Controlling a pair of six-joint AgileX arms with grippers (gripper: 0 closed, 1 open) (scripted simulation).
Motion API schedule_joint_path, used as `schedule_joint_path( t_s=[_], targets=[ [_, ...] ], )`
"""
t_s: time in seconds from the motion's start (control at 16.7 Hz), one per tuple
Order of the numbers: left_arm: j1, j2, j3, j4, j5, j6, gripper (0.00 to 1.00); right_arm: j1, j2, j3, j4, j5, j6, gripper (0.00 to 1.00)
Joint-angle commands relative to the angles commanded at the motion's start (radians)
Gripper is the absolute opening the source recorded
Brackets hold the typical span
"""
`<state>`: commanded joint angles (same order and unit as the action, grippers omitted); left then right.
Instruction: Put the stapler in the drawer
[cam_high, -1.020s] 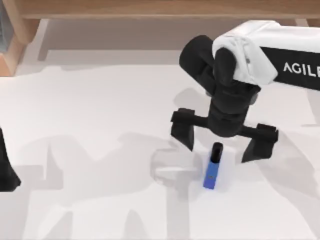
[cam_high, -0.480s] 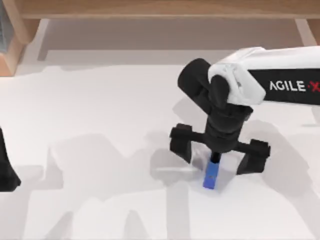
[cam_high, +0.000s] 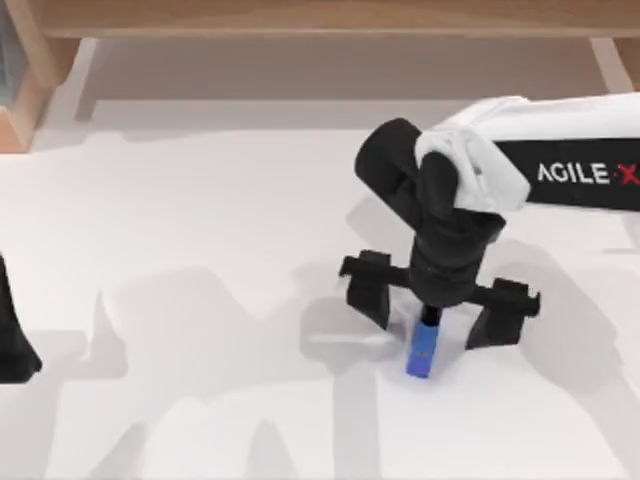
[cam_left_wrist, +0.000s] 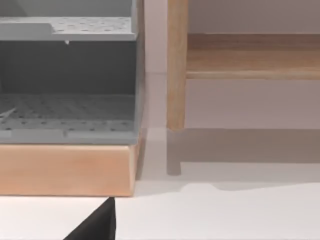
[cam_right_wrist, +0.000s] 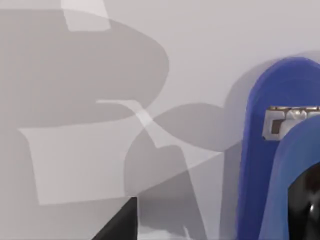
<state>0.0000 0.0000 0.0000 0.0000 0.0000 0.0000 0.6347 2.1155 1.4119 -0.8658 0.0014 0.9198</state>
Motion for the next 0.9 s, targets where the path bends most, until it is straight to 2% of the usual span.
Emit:
schedule_joint_path(
  t_s=[0.54, 0.9],
  targets=[
    [0.0, 0.0, 0.0, 0.0, 0.0, 0.0, 1.0, 0.0, 0.0, 0.0, 0.0, 0.0, 0.0, 0.02],
    [0.0, 0.0, 0.0, 0.0, 0.0, 0.0, 1.0, 0.0, 0.0, 0.0, 0.0, 0.0, 0.0, 0.0]
  ],
)
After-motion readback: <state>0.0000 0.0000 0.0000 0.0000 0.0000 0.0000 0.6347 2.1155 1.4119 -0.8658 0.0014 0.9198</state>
